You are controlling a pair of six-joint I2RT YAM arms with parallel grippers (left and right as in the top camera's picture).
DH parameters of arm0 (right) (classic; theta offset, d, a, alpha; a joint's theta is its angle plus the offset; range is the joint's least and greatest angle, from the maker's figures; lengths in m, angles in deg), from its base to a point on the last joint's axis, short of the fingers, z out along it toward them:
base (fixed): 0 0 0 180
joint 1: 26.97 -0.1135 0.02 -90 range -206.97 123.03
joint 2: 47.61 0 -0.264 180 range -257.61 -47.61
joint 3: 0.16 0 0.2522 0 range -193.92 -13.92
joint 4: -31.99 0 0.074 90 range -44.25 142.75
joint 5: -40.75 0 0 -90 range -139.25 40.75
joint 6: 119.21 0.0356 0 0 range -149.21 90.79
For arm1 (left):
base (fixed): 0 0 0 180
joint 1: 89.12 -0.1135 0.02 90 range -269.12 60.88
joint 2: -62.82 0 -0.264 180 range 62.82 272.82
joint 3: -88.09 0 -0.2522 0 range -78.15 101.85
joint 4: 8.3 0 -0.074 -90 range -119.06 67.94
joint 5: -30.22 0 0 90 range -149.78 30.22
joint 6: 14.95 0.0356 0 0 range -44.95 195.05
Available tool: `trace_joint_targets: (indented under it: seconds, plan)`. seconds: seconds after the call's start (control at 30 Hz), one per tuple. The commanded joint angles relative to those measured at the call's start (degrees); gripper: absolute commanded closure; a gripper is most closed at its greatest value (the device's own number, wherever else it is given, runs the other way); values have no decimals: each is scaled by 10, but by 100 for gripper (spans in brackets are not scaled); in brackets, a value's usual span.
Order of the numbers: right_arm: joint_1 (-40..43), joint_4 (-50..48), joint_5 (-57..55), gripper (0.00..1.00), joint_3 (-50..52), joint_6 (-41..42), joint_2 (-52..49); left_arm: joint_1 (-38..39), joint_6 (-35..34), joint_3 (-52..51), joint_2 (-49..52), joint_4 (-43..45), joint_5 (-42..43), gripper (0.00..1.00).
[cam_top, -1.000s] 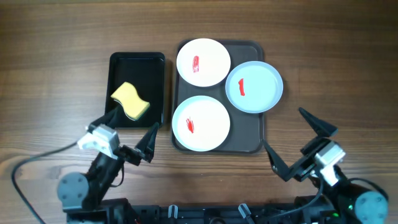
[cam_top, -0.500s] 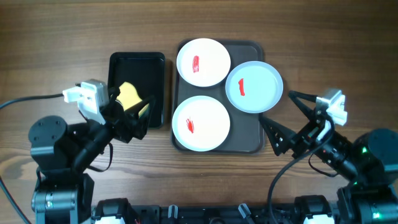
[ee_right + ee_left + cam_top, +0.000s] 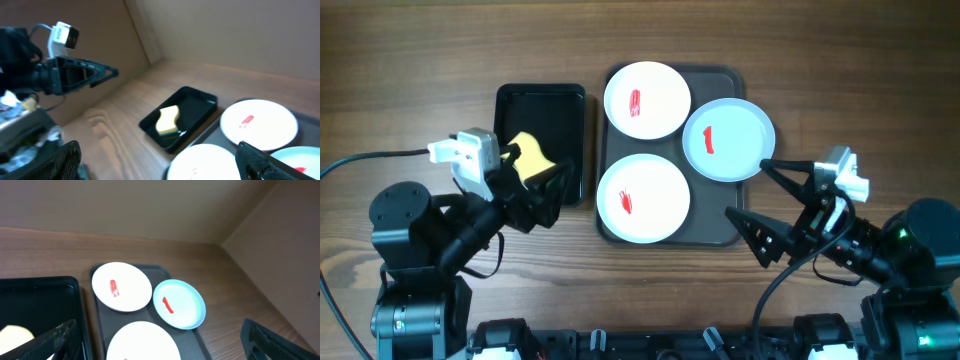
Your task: Clean dirty plates on tray and stack at the side
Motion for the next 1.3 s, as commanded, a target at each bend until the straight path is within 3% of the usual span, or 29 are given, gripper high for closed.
trace_joint_targets:
  seconds: [0.0,0.2,0.33,0.5,0.73,0.97,1.17,1.27]
  plan:
    - [-3,-9,28,0,-14,58,-6,1,-5,12,0,-4,19,0]
    - [-3,21,2,0,-14,87,-25,1,-6,12,20,-48,-12,0]
    - [-3,85,-67,1,-14,81,-42,1,-58,12,40,-87,-93,0]
    - [-37,108,-78,1,-15,71,-54,1,-79,12,66,-92,-116,0]
    - [-236,141,-312,1,-15,137,-82,1,-80,12,82,-92,-129,0]
    - [-387,140,-487,1,-16,216,-221,1,-80,12,84,-107,-144,0]
    - [-373,144,-495,20,-52,247,-343,1,-81,12,84,-153,-177,0]
    - [-356,144,-496,19,-82,231,-367,1,-116,12,93,-178,-230,0]
